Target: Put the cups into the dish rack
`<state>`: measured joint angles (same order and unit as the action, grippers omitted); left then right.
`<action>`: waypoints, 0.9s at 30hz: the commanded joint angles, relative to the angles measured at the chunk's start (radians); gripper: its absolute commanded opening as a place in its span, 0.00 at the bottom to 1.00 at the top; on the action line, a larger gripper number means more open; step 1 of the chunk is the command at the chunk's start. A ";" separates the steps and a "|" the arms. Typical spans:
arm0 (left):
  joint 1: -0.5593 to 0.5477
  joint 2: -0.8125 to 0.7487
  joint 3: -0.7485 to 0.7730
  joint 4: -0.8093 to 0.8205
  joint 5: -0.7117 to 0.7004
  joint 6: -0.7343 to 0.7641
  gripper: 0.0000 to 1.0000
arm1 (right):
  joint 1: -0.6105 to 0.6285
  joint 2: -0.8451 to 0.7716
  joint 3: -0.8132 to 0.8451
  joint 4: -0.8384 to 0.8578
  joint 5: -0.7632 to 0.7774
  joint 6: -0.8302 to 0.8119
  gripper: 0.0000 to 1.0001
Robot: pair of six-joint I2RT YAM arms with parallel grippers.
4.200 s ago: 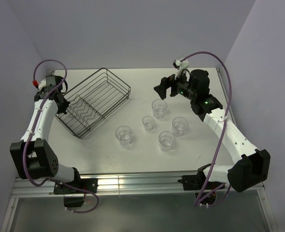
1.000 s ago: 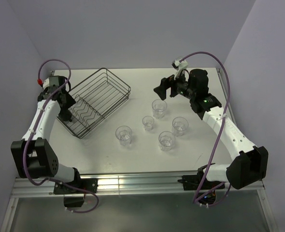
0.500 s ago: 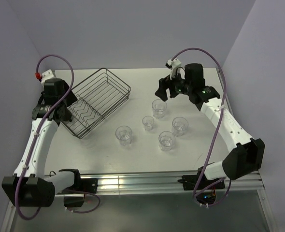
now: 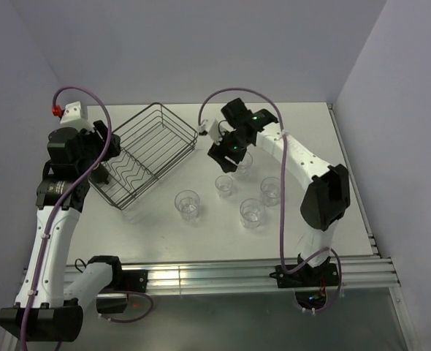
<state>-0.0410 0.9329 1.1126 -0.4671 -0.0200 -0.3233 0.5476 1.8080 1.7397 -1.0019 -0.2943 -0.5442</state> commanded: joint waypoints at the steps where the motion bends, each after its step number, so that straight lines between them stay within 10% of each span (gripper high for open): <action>1: 0.000 0.006 0.015 0.024 0.138 0.009 0.60 | 0.064 0.037 0.070 -0.118 0.069 -0.147 0.69; 27: 0.000 0.035 0.003 0.025 0.200 -0.022 0.59 | 0.123 0.226 0.089 -0.119 0.098 -0.448 0.63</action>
<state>-0.0410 0.9691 1.1126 -0.4755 0.1608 -0.3367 0.6701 2.0201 1.8435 -1.1324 -0.2024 -0.9466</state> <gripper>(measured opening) 0.593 0.632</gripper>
